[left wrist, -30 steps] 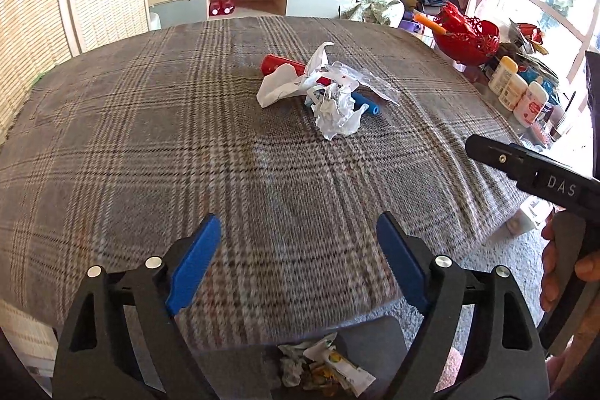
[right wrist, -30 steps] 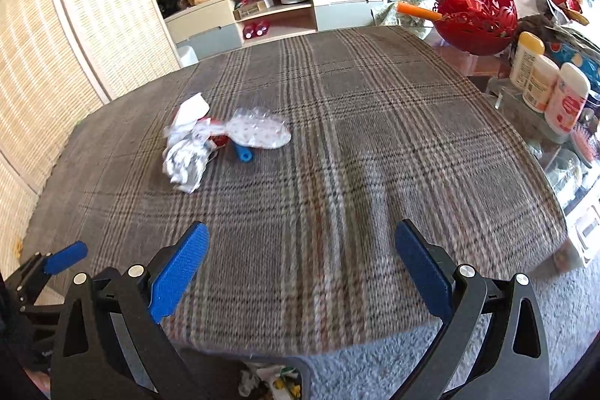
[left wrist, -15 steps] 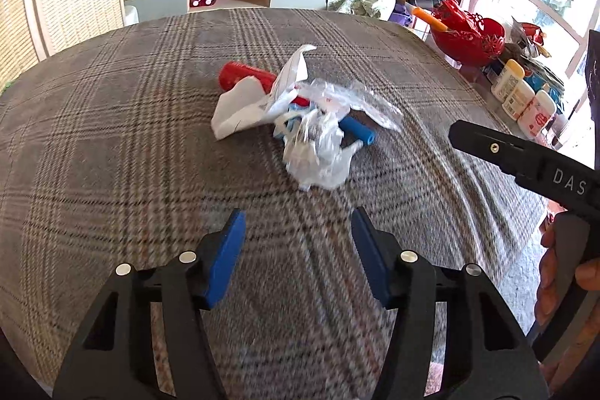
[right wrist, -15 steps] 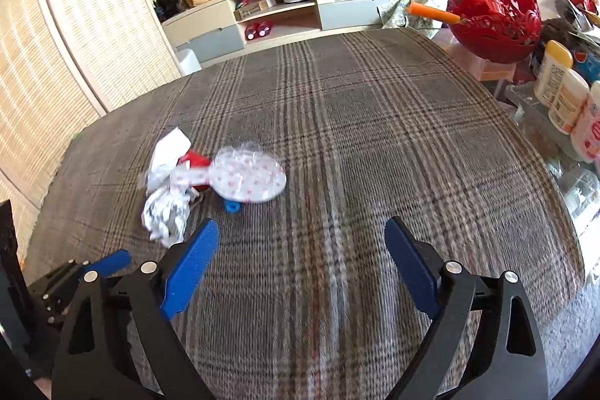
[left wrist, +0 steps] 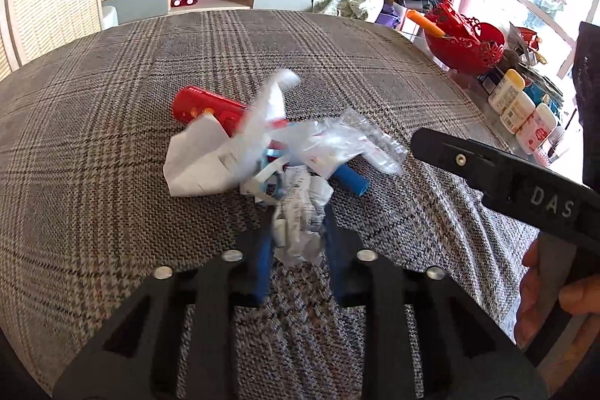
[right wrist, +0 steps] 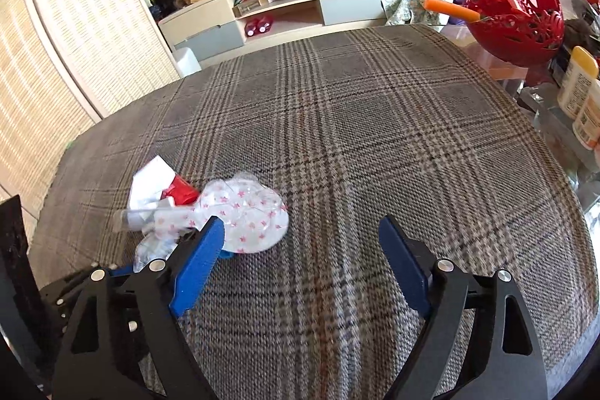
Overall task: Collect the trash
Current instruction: 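Grasp the clear star-printed lid with the right tool while the left tool lifts the bag, then carry the plastic bag and star-printed lid over the bin with both tools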
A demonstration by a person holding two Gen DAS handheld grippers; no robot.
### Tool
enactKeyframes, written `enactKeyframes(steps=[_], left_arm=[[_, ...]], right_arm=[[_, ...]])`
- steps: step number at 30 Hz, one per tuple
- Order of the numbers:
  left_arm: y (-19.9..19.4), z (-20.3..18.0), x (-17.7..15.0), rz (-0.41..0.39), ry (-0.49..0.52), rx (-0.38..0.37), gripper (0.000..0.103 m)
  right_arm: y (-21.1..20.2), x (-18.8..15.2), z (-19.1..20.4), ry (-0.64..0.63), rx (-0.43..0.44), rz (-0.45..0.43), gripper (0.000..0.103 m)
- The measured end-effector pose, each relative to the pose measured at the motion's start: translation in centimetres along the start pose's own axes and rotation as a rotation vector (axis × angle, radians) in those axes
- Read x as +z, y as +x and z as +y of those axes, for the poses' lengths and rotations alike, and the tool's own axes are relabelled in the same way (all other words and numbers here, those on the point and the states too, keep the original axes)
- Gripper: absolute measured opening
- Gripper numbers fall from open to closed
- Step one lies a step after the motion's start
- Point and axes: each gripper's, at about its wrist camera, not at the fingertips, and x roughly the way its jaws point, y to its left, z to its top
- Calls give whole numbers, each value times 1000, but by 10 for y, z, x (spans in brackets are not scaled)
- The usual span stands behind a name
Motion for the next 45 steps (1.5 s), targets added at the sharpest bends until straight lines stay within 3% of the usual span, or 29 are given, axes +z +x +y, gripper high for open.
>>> enactKeyframes(steps=[8, 14, 24, 26, 27, 28, 37, 45], left_arm=[[-14, 17, -3, -28, -5, 45, 17], [-22, 29, -7, -30, -9, 96, 16], [-36, 35, -13, -42, -11, 98, 16], [-37, 34, -14, -44, -6, 97, 16], [-37, 33, -14, -42, -2, 95, 16], [-37, 33, -15, -41, 0, 96, 16], [-50, 27, -20, -46, 10, 93, 16], [-87, 10, -32, -72, 27, 95, 16]], right_arm=[[11, -5, 23, -50, 54, 10, 85], [20, -13, 29, -71, 44, 42, 85], [37, -12, 36, -55, 53, 62, 86], [40, -10, 42, -76, 52, 64, 81], [41, -9, 45, -91, 46, 63, 68], [41, -9, 48, -103, 40, 58, 66], [11, -12, 46, -110, 47, 18, 65], [-32, -28, 46, -125, 39, 1, 65]])
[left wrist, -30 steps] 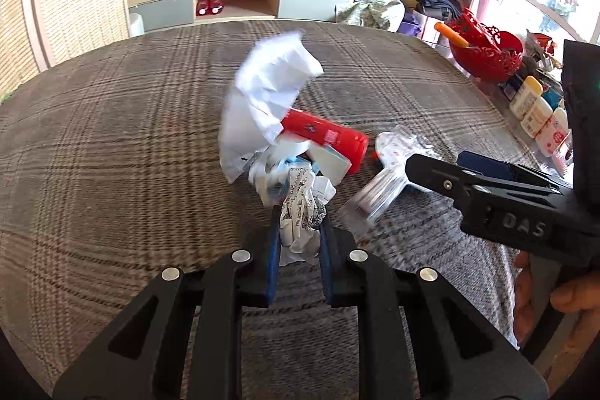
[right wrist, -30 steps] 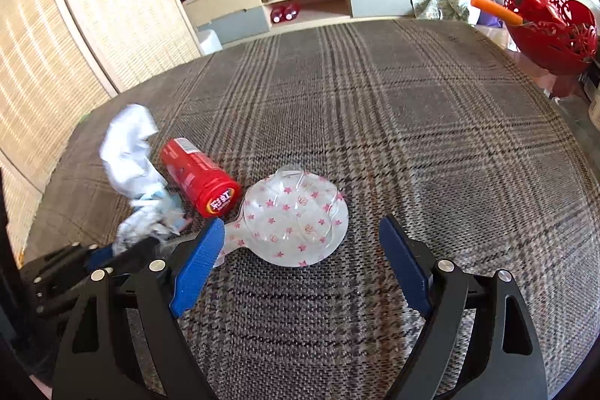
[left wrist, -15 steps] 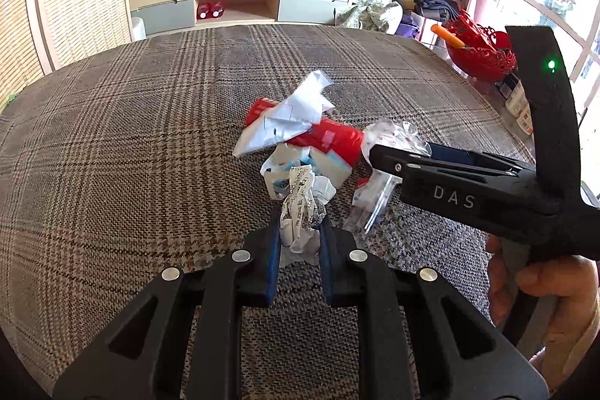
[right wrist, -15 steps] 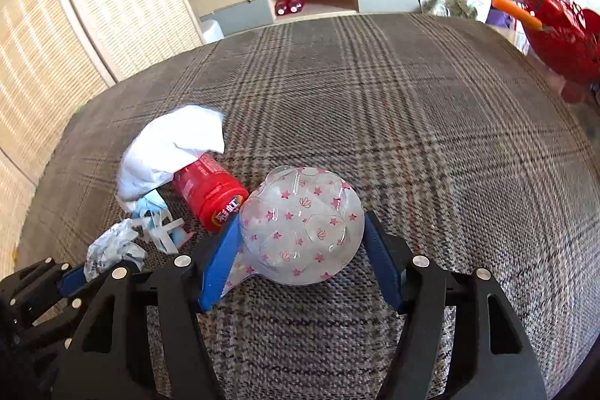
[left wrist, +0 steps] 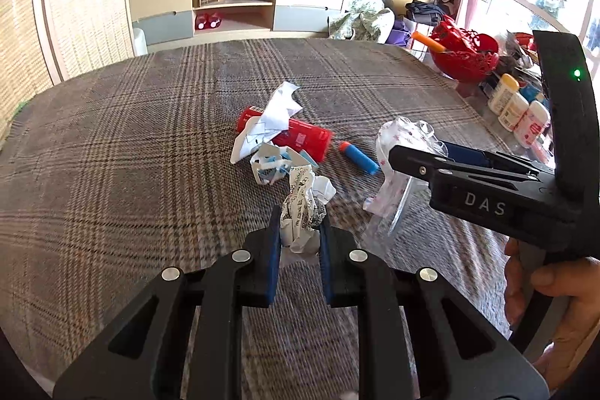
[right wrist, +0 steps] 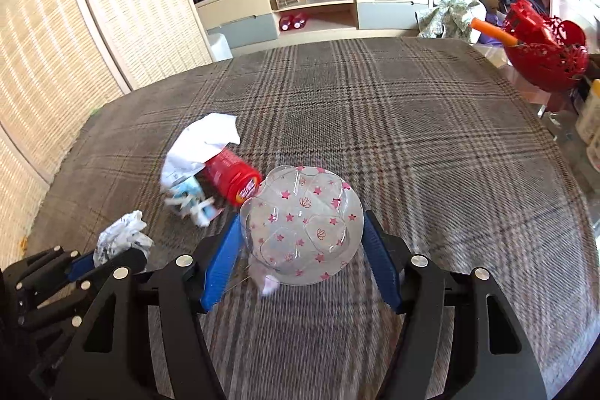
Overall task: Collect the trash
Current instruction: 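Carry the plastic bag and star-printed lid over the bin with both tools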
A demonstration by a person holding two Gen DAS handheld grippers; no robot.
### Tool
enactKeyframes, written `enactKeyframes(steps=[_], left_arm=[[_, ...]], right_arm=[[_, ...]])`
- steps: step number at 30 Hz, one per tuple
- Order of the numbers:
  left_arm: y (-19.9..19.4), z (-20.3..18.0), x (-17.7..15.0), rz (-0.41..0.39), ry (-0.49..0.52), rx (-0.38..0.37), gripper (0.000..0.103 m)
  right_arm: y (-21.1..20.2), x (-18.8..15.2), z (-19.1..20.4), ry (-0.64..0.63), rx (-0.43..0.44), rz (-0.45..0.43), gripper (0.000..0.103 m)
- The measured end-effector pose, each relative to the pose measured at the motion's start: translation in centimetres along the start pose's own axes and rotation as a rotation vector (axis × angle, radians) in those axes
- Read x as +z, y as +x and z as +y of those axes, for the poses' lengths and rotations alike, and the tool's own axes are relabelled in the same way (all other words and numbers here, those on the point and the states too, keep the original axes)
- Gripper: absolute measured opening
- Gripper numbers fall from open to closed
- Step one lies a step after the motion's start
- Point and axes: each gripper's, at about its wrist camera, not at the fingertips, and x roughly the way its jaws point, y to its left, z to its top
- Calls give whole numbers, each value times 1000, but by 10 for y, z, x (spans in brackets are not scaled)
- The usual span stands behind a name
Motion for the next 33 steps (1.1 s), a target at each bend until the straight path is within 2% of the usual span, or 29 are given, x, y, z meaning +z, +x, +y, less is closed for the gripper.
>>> enactKeyframes(steps=[18, 25, 33], left_arm=[[-95, -20, -79, 2, -28, -13, 16], [-114, -32, -117, 28, -18, -31, 16], [-107, -34, -170, 98, -27, -39, 16]], right_arm=[[-111, -86, 21, -56, -5, -13, 65], [-125, -130, 25, -59, -17, 26, 65], [-113, -182, 20, -39, -15, 109, 65]])
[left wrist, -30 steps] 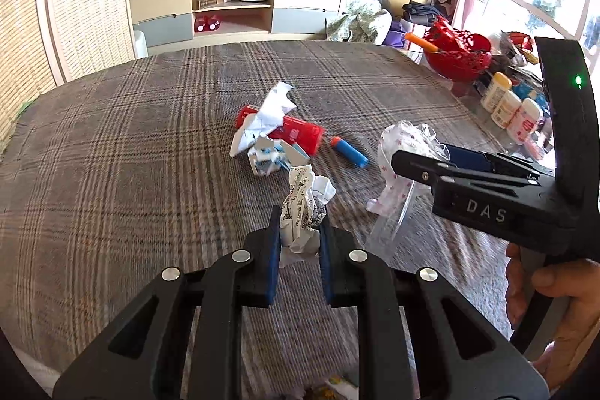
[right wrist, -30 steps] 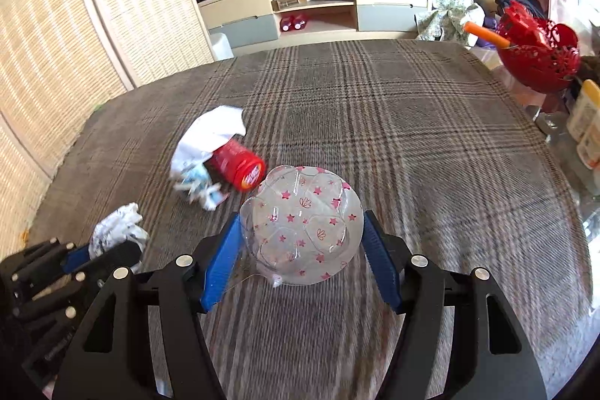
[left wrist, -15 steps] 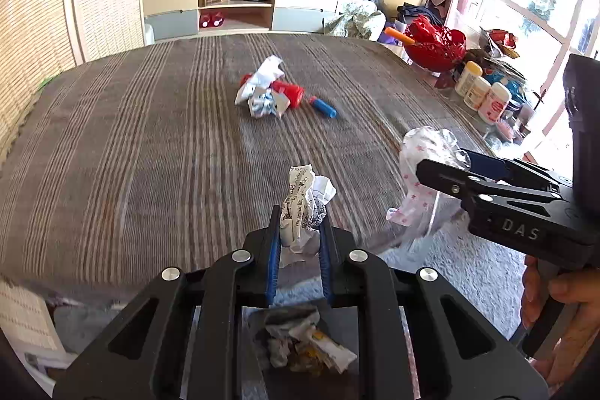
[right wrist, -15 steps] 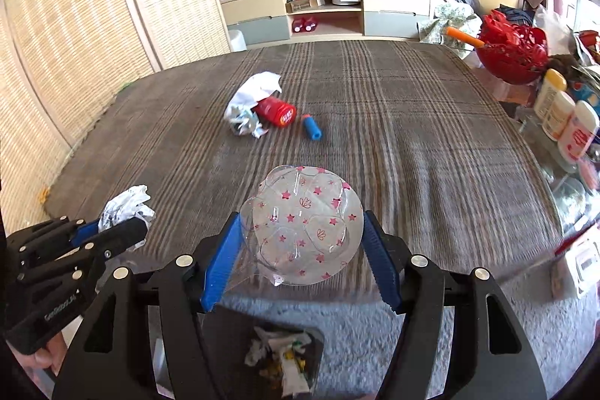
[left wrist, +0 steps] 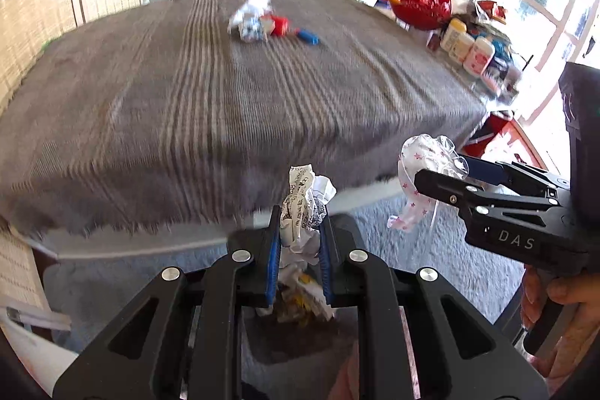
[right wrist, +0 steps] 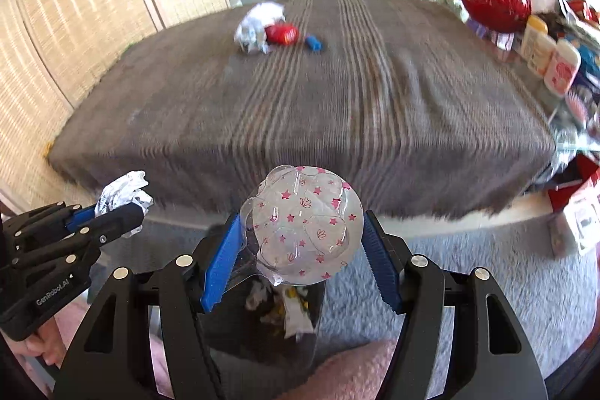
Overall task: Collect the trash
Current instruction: 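Carry the plastic bag and star-printed lid over the bin with both tools, then open both tools over the bin to drop bag and lid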
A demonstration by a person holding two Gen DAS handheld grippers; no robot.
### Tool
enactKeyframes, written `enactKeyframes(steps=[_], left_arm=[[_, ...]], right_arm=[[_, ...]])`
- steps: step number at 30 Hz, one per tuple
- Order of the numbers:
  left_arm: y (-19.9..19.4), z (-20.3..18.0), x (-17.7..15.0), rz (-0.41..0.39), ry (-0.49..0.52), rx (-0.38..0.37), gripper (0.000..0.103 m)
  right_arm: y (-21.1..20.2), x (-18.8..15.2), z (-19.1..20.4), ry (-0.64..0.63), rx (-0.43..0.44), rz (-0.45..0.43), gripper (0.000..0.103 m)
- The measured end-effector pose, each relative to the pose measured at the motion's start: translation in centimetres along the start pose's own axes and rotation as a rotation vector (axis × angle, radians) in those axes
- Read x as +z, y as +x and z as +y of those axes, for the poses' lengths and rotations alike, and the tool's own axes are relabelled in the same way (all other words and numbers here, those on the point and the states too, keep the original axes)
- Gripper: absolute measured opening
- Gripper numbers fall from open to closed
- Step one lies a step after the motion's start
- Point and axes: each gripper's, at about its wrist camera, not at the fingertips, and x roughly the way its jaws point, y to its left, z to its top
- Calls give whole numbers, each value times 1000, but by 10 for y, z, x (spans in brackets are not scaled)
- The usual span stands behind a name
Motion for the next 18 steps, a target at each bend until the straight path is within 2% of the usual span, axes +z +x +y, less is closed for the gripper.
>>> enactKeyframes(steps=[14, 18], left_arm=[[50, 0, -55, 124, -17, -14, 16], [62, 5, -67, 147, -27, -28, 16]], right_arm=[[49, -57, -1, 38, 1, 114, 65], [54, -63, 3, 46, 4, 120, 65]])
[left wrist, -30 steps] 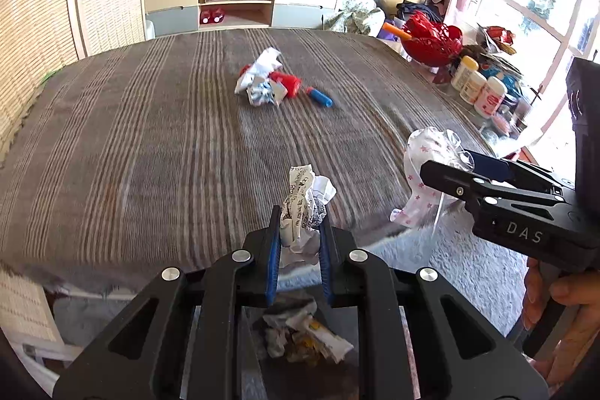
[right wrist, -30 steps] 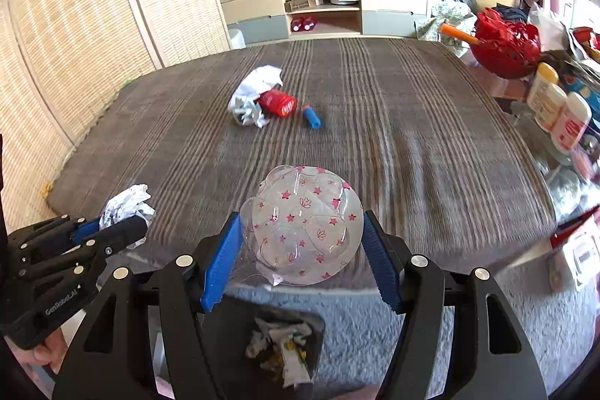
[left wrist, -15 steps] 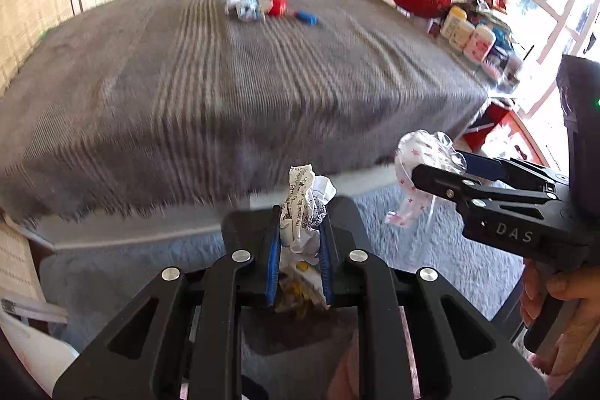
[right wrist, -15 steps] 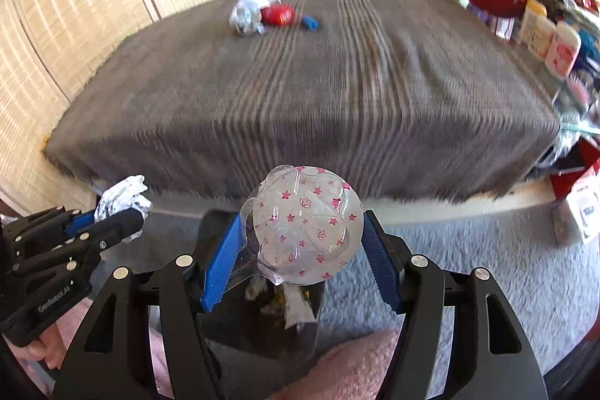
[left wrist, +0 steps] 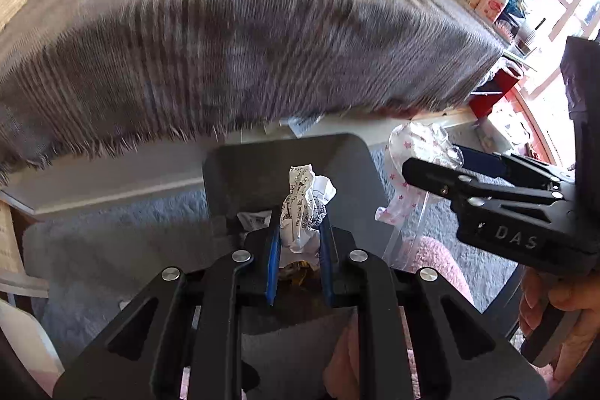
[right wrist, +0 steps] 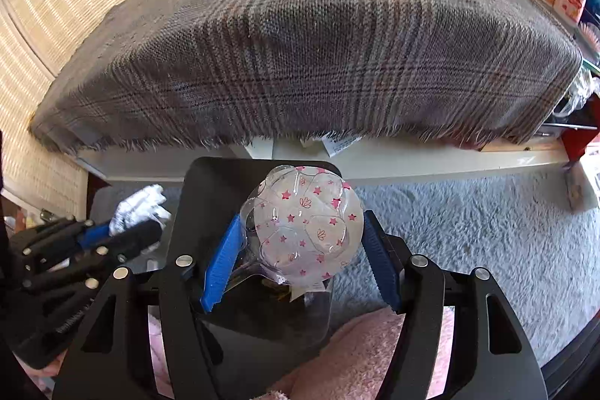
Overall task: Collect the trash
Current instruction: 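Open both tools over the bin to drop bag and lid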
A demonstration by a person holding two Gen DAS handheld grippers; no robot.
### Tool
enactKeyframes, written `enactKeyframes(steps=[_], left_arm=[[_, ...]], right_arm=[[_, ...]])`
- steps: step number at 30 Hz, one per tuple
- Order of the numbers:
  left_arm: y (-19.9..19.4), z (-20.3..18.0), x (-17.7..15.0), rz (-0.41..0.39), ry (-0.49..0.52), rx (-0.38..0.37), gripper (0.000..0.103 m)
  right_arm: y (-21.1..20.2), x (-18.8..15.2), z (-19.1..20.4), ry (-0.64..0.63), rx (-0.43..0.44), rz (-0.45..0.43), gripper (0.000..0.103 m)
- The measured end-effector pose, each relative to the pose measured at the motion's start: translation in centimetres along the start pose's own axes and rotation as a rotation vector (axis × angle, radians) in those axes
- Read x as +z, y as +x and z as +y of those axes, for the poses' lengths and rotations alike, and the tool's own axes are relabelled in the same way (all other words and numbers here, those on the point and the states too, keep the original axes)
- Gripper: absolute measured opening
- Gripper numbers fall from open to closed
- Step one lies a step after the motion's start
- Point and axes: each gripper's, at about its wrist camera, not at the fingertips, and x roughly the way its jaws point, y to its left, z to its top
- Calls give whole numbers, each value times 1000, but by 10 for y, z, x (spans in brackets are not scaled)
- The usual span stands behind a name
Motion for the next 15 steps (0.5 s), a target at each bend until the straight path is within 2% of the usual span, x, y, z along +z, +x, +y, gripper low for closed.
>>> enactKeyframes(steps=[12, 15], left_arm=[[19, 5, -12, 55, 10, -4, 17], [21, 6, -13, 63, 3, -8, 21]], right_arm=[[17, -3, 8, 17, 23, 38, 66], [20, 0, 7, 38, 44, 51, 68]])
